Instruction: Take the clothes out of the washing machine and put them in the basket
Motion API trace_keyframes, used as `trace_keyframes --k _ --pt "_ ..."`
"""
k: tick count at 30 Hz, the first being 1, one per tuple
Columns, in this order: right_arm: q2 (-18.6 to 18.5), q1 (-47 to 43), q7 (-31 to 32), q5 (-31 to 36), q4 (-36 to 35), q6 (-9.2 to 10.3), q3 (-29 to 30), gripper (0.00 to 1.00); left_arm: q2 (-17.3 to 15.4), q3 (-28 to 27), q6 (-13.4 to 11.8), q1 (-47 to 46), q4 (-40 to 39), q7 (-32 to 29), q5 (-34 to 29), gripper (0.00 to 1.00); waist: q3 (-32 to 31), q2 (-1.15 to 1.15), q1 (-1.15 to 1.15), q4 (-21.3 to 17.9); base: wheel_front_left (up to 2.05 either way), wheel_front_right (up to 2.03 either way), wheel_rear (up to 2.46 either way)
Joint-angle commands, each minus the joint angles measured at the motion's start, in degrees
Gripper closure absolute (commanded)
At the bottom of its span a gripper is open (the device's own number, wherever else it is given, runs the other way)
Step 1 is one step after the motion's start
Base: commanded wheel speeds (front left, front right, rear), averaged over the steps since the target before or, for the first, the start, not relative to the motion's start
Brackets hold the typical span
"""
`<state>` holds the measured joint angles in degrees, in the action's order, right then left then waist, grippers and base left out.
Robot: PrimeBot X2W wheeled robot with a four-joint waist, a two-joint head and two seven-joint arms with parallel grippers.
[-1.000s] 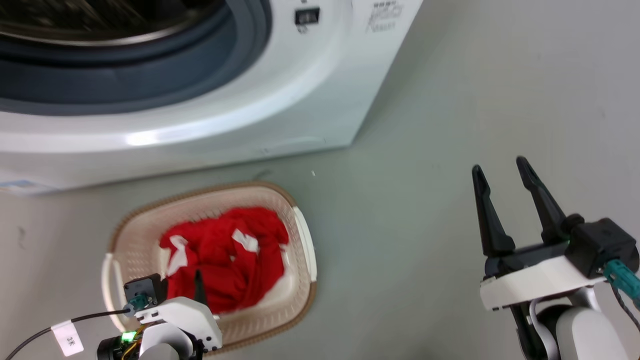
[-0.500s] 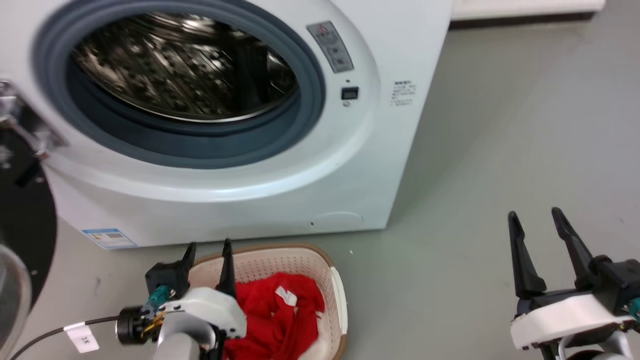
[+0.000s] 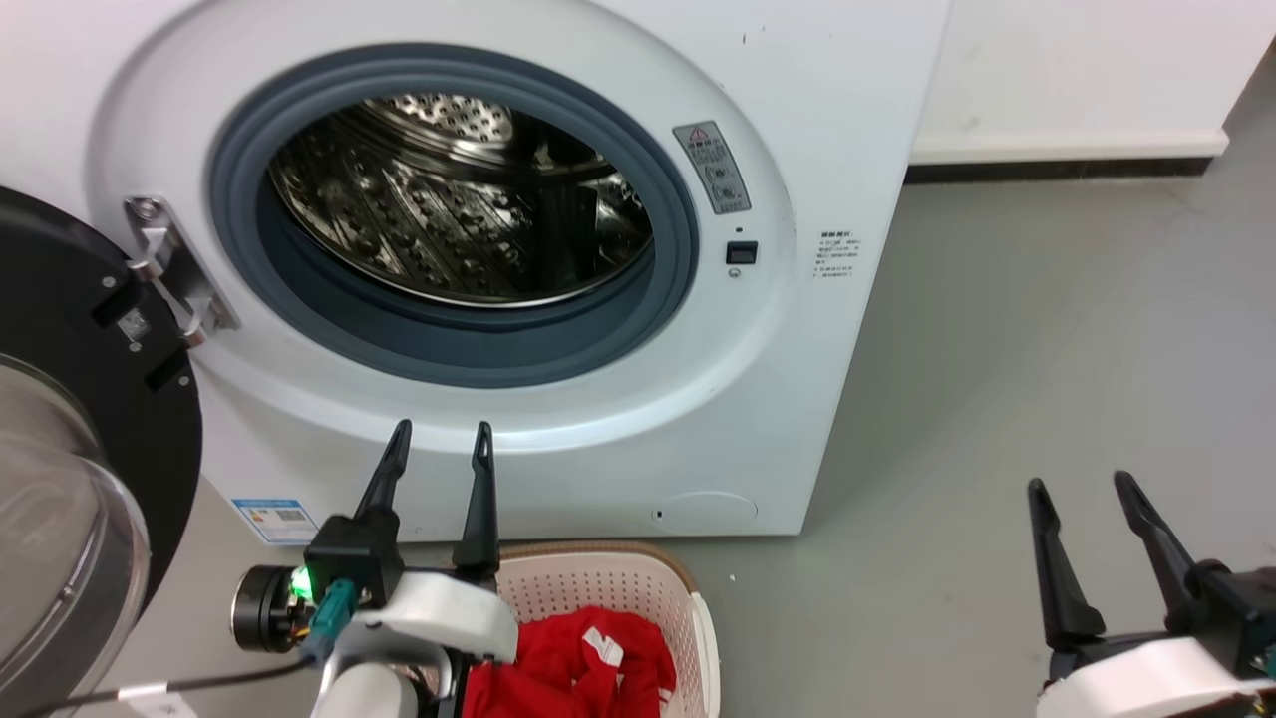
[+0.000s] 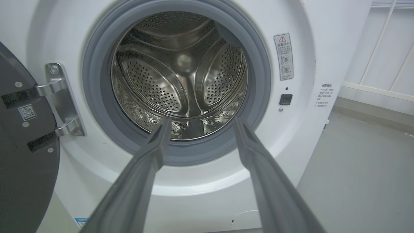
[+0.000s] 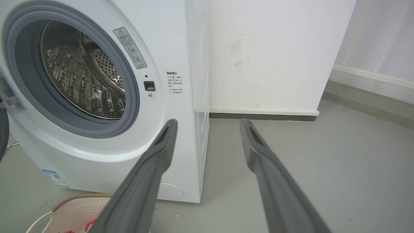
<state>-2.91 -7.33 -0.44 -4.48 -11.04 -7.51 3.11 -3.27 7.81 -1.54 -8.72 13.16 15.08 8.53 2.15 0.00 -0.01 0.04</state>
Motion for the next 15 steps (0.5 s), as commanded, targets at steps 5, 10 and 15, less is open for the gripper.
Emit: trace_keyframes --k 5,10,15 --pt "0.07 -2.81 0.73 0.19 -1.42 0.04 0.54 0.0 -1.25 1.06 -0.43 4.57 -4.83 -0.66 -1.15 0.0 -2.63 0.0 0.01 1.08 0.0 0.0 0.0" --pt "0.06 -3.99 1.38 0.26 -2.42 0.04 0.25 0.0 -1.39 1.94 -0.71 7.92 -7.76 -2.49 -0.9 0.0 -3.42 0.0 0.01 1.56 0.0 0.0 0.0" --pt "0.07 -4.57 1.71 0.08 -2.9 0.04 -0.14 0.0 -1.18 2.23 -1.04 9.26 -8.42 -3.13 -0.2 0.0 -3.41 0.0 0.01 1.74 0.0 0.0 0.0"
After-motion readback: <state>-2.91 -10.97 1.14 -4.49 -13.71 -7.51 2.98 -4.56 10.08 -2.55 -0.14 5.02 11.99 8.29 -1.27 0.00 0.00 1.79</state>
